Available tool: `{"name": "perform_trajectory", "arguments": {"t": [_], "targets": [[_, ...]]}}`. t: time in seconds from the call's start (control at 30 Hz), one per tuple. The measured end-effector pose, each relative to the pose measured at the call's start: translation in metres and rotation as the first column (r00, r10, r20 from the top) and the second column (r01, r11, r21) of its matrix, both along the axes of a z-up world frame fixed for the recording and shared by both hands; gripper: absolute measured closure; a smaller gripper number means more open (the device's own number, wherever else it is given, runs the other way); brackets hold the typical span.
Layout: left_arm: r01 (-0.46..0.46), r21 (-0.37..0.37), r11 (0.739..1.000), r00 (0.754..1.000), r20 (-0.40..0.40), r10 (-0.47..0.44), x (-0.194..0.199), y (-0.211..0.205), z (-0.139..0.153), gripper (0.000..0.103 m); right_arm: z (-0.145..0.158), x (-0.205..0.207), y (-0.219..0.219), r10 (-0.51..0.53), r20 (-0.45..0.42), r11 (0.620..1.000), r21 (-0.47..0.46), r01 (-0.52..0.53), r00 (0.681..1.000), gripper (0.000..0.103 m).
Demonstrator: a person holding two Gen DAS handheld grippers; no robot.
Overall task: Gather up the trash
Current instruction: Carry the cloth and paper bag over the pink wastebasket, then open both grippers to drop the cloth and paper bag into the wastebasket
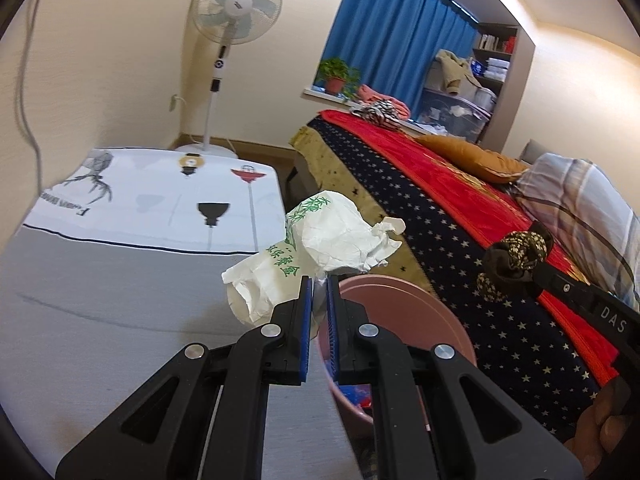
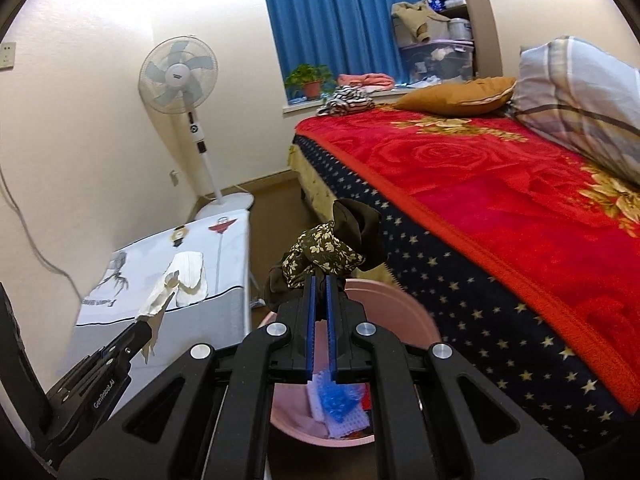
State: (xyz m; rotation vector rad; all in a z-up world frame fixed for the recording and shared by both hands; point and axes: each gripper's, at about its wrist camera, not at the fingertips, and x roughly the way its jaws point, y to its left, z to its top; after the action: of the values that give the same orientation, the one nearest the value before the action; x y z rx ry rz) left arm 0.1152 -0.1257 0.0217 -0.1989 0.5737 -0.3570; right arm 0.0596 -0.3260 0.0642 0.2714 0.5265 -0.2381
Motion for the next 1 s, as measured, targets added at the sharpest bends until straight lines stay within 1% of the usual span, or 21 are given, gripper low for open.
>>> {"name": "perform_trajectory", "arguments": {"t": [0.17,0.67,0.9,0.93,1.0], "targets": [[0.042,-0.014,0.999,0.999,-0.017,-0.042,0.005,-0.014,-0.006,0.096,-0.003,0.002,-0.013,-0.038,-0.007,0.999,0.008,0.038,0.999,0.098],[0.141,-0.033,0.989,0.986,-0.080,-0.143,0.026,-0.056,-0.038,0.095,-0.024,0.019,-0.029,-0.089,-0.051,0.996,0.000,0.089,0.995,0.098],[0.181,-0.046,0.982,0.975,-0.119,-0.185,0.034,-0.071,-0.054,0.095,-0.031,0.026,-0.035,-0.105,-0.066,0.994,0.004,0.106,0.992,0.097],[0.196,-0.047,0.980,0.971,-0.127,-0.200,0.034,-0.074,-0.057,0.095,-0.031,0.027,-0.035,-0.108,-0.067,0.994,0.003,0.109,0.992,0.094],[0.227,-0.033,0.973,0.959,-0.164,-0.230,0.037,-0.080,-0.063,0.094,-0.032,0.027,-0.036,-0.122,-0.066,0.992,0.006,0.123,0.990,0.092]]}}
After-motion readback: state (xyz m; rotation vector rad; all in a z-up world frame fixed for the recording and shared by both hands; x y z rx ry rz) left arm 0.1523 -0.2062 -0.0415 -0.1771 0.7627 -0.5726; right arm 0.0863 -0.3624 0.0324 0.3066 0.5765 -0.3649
